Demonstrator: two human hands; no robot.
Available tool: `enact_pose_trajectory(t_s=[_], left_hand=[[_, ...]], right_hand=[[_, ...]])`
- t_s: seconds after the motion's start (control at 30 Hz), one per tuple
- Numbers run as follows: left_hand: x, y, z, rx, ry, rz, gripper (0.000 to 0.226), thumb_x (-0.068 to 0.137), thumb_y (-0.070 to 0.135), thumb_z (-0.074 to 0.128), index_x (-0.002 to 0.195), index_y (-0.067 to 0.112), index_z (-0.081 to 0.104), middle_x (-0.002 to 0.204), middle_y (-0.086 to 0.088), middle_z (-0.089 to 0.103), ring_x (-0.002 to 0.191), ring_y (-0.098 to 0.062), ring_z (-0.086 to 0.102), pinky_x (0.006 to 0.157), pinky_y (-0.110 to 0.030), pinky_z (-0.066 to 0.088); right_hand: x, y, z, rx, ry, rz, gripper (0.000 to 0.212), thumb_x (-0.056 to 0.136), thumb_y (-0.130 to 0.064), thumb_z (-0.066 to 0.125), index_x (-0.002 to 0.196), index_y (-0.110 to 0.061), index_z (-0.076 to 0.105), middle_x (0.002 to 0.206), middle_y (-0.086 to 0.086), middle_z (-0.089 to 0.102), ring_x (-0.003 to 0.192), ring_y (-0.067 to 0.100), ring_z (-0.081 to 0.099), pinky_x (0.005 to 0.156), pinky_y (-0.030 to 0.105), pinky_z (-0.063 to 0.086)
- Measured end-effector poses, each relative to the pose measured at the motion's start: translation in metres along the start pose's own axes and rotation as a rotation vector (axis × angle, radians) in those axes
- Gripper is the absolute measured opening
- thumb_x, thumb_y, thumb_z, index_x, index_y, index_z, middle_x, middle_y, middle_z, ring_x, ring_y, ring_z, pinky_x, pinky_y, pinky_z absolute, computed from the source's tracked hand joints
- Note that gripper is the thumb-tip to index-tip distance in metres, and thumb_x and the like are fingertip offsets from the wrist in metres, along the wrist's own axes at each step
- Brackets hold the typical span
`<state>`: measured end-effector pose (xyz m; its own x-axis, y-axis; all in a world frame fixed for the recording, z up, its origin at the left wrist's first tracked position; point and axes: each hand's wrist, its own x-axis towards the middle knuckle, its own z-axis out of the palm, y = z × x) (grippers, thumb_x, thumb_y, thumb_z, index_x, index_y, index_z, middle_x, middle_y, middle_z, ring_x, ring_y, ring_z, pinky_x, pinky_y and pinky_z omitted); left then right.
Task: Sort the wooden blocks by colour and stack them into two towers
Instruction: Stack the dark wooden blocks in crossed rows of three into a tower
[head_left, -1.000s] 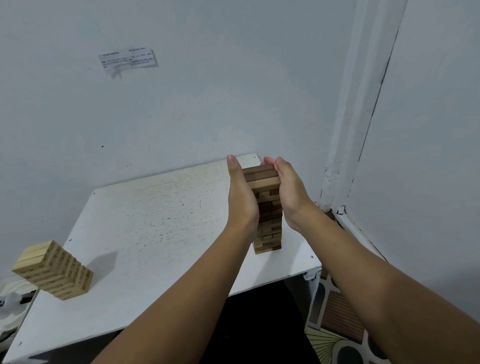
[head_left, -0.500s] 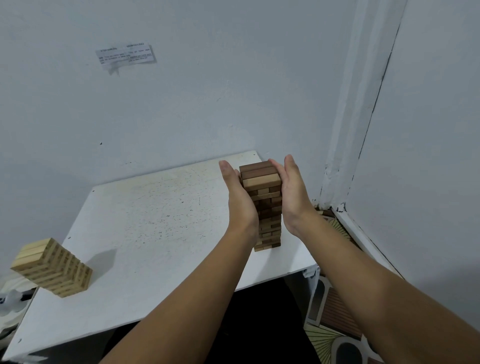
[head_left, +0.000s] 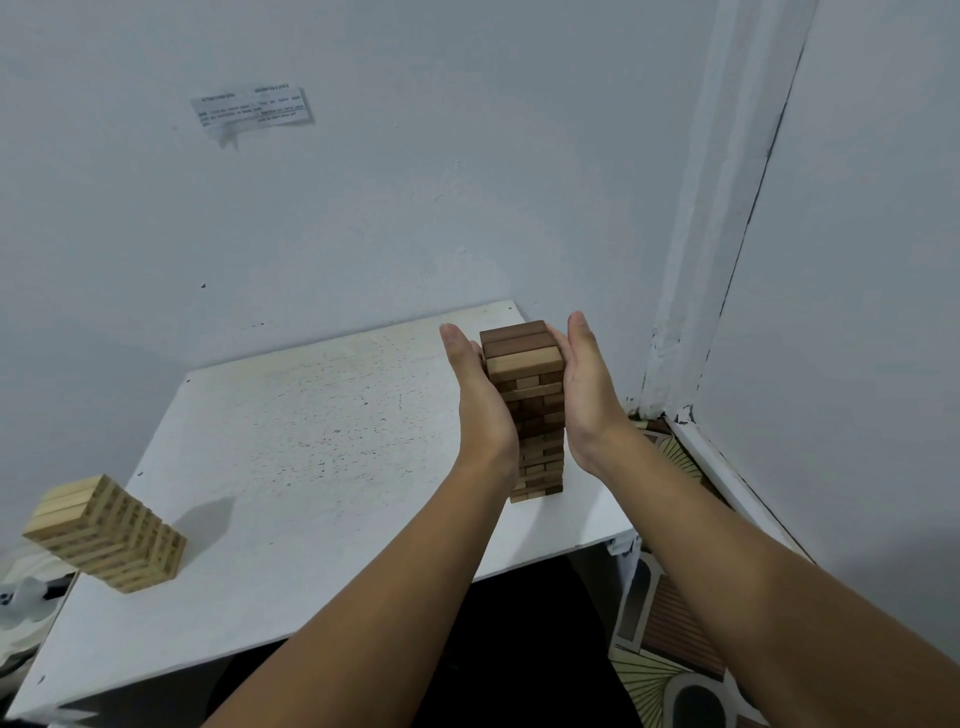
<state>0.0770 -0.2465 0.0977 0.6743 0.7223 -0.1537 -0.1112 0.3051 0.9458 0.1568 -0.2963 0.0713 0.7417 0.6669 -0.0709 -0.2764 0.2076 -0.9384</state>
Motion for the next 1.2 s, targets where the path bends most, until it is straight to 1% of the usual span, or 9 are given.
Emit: enact_pose_trajectory(t_s=[0.1,0.2,0.27,0.37,0.5,0.6,0.7,0.8,1.2], left_hand=[[0.001,-0.003,0.001,-0.022,-0.012,0.005,0.083,0.092,0.085,0.013,0.096,0.035,0.079,0.104,0.003,0.080,0.103,-0.014,0.074,0.094,-0.036,0.054],[0.002,-0.004,0.000,-0.022,-0.029,0.006,0.084,0.093,0.084,0.012,0.092,0.034,0.080,0.102,0.002,0.080,0.096,-0.011,0.076,0.085,-0.033,0.055],[0.003,-0.005,-0.002,-0.016,-0.030,-0.001,0.085,0.091,0.085,0.012,0.110,0.034,0.077,0.113,0.003,0.078,0.103,-0.012,0.074,0.093,-0.035,0.053],[0.006,-0.010,-0.009,-0.022,-0.028,-0.047,0.091,0.091,0.085,0.010,0.160,0.033,0.037,0.160,0.011,0.044,0.146,-0.012,0.042,0.108,-0.033,0.028],[0.005,-0.024,-0.017,0.005,-0.015,-0.073,0.093,0.089,0.086,0.008,0.164,0.033,0.024,0.169,0.017,0.023,0.157,-0.010,0.016,0.117,-0.035,0.018],[0.006,-0.034,-0.017,0.013,-0.027,-0.072,0.104,0.081,0.091,0.009,0.158,0.030,0.042,0.159,0.007,0.047,0.149,-0.015,0.039,0.098,-0.023,0.037],[0.004,-0.039,-0.012,0.007,-0.041,-0.027,0.100,0.084,0.088,0.009,0.133,0.024,0.068,0.127,0.000,0.074,0.124,-0.017,0.065,0.095,-0.032,0.052],[0.001,-0.039,-0.010,-0.001,-0.061,-0.011,0.103,0.078,0.090,0.011,0.128,0.024,0.072,0.120,0.001,0.076,0.118,-0.017,0.069,0.107,-0.045,0.051],[0.002,-0.041,-0.011,0.021,-0.065,-0.001,0.108,0.073,0.094,0.012,0.129,0.022,0.070,0.121,0.000,0.076,0.117,-0.017,0.069,0.104,-0.043,0.053]], right_hand=[[0.001,0.003,0.000,-0.008,0.005,-0.011,0.063,0.108,-0.060,0.016,0.110,-0.029,0.071,0.109,0.003,0.078,0.102,0.013,0.074,0.082,0.029,0.055],[0.003,0.005,-0.002,-0.017,0.011,-0.022,0.066,0.107,-0.061,0.015,0.116,-0.027,0.070,0.113,0.005,0.077,0.107,0.017,0.073,0.088,0.035,0.055],[0.004,0.006,-0.005,-0.035,0.018,-0.031,0.070,0.106,-0.064,0.014,0.128,-0.024,0.066,0.121,0.006,0.074,0.115,0.020,0.070,0.097,0.038,0.054],[0.004,0.011,-0.010,-0.048,0.056,-0.025,0.080,0.098,-0.077,0.017,0.150,-0.026,0.050,0.146,-0.003,0.060,0.139,0.013,0.050,0.122,0.046,0.032],[0.003,0.029,-0.019,-0.104,0.051,-0.006,0.100,0.078,-0.092,0.024,0.153,-0.030,0.046,0.153,-0.010,0.052,0.148,0.010,0.038,0.127,0.050,0.018],[-0.001,0.032,-0.018,-0.055,0.084,0.020,0.088,0.092,-0.083,0.019,0.148,-0.026,0.054,0.146,-0.001,0.060,0.141,0.016,0.050,0.121,0.048,0.033],[-0.001,0.037,-0.020,-0.050,0.043,-0.015,0.077,0.106,-0.063,0.008,0.133,-0.020,0.065,0.124,0.006,0.074,0.118,0.015,0.068,0.094,0.029,0.055],[-0.002,0.041,-0.018,-0.050,0.011,-0.032,0.071,0.108,-0.058,0.008,0.125,-0.022,0.067,0.112,-0.001,0.078,0.105,0.005,0.072,0.075,0.013,0.054],[0.000,0.045,-0.020,-0.066,-0.008,-0.056,0.071,0.109,-0.055,0.007,0.121,-0.022,0.068,0.107,-0.002,0.079,0.099,0.004,0.073,0.070,0.012,0.055]])
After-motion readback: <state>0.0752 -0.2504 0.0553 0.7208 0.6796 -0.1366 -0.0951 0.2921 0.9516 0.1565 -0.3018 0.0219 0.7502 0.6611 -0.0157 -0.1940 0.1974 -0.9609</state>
